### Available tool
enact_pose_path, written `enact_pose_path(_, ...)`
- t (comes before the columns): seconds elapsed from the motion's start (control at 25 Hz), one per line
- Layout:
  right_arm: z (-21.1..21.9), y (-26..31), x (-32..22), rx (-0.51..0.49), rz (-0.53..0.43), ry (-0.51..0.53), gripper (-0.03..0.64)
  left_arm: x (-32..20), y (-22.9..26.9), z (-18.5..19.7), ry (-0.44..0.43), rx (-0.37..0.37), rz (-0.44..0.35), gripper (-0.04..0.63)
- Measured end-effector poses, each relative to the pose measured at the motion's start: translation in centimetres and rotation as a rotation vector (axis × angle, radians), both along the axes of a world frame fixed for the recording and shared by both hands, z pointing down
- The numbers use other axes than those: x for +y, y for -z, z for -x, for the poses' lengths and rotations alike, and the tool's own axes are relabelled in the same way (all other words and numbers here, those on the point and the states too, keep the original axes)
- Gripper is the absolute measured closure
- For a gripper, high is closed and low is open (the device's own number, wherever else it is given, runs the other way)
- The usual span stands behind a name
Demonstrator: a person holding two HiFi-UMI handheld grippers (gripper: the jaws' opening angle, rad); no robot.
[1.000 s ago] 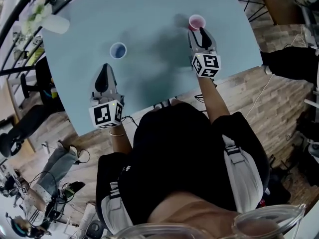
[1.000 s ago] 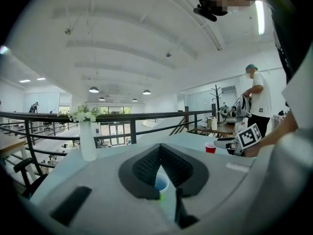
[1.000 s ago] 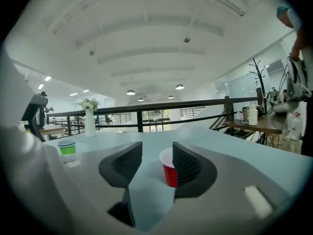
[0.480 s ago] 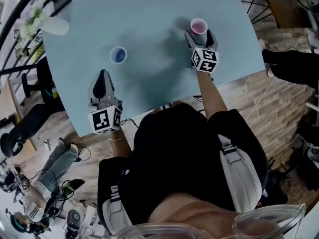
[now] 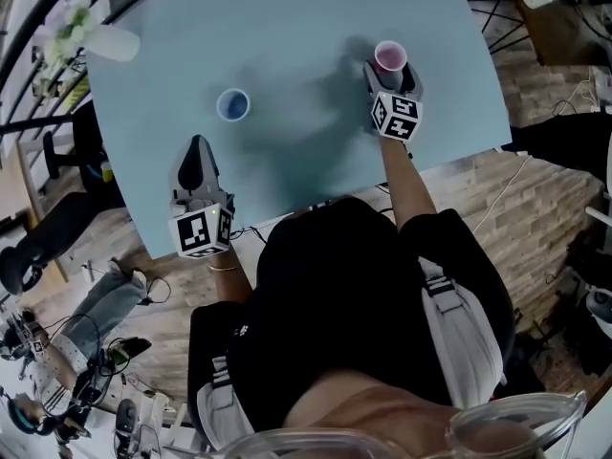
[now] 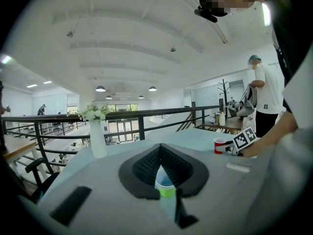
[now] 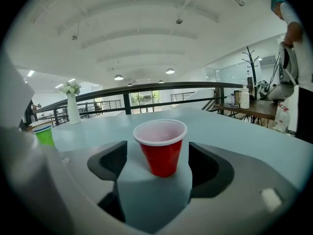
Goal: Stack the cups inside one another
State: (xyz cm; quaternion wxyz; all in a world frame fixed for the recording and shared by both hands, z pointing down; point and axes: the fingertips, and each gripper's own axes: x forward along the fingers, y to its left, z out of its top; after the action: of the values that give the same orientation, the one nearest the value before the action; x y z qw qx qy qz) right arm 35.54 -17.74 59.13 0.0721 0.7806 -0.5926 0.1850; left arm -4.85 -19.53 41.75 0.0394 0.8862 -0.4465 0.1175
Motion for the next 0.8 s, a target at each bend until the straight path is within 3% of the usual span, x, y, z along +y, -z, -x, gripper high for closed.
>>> enact_pose_path(0.32,0.5,0.1,-0.7,0.026,0.021,0.013,0.35,-0.4,0.3,0.5,0.005,-0.005,-0.004,0.601)
enact_pose_path(0.8,1.2,1.1,-0.8,0.036,0.0,0.036,0.351,-0.2,0.6,1.5,0.031,0.001,-0.017,0.601)
